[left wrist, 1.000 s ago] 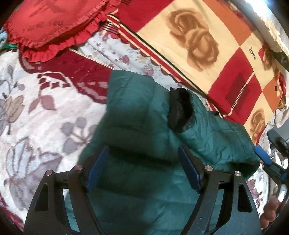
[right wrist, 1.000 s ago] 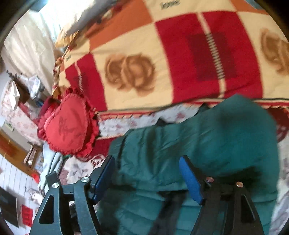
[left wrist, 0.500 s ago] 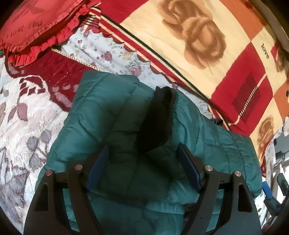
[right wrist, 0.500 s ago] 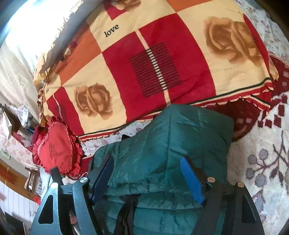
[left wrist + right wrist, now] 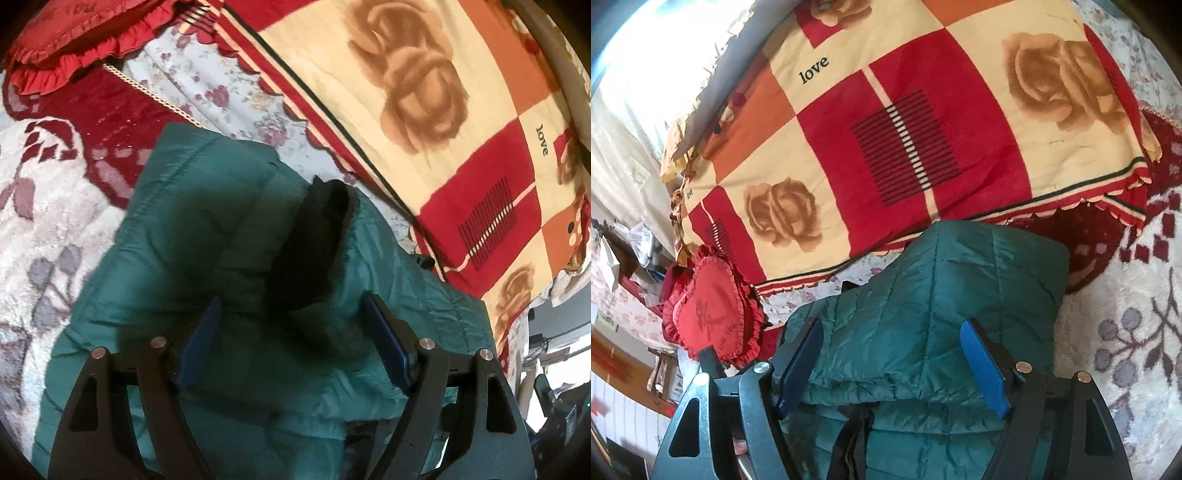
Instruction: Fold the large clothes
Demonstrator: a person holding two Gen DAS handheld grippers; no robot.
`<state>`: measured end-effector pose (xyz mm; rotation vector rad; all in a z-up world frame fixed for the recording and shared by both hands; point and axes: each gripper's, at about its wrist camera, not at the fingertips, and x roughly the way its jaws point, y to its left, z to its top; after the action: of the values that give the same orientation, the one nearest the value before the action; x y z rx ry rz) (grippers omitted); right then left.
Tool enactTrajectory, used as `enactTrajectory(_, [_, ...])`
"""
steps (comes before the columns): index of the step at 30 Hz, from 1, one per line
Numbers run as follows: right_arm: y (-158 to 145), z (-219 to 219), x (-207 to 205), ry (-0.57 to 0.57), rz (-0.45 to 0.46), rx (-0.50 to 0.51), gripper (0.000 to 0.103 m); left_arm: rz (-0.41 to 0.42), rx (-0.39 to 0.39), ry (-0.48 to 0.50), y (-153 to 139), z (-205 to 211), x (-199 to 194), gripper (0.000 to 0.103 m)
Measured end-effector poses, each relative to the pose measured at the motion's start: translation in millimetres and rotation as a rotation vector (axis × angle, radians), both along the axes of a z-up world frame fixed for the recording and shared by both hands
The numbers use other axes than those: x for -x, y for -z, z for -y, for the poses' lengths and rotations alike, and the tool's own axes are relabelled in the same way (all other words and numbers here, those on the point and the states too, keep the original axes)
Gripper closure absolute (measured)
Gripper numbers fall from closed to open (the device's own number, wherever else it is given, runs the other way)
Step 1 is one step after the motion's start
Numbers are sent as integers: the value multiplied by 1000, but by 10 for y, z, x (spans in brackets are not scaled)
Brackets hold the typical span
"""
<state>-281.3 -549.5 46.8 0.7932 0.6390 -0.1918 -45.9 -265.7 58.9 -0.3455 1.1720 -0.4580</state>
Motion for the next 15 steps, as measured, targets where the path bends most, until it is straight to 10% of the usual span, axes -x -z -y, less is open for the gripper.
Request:
enactTrajectory(5, [-24, 50, 68, 20, -3, 8, 29, 3, 30, -16, 30, 87, -22, 24])
enactTrajectory(8, [-12, 68, 100, 31, -10, 9, 29, -9, 46, 0, 41, 67, -42, 70])
enactTrajectory(15, [-9, 14, 51, 25, -44, 41, 29, 93, 70, -5, -282, -378, 36, 84])
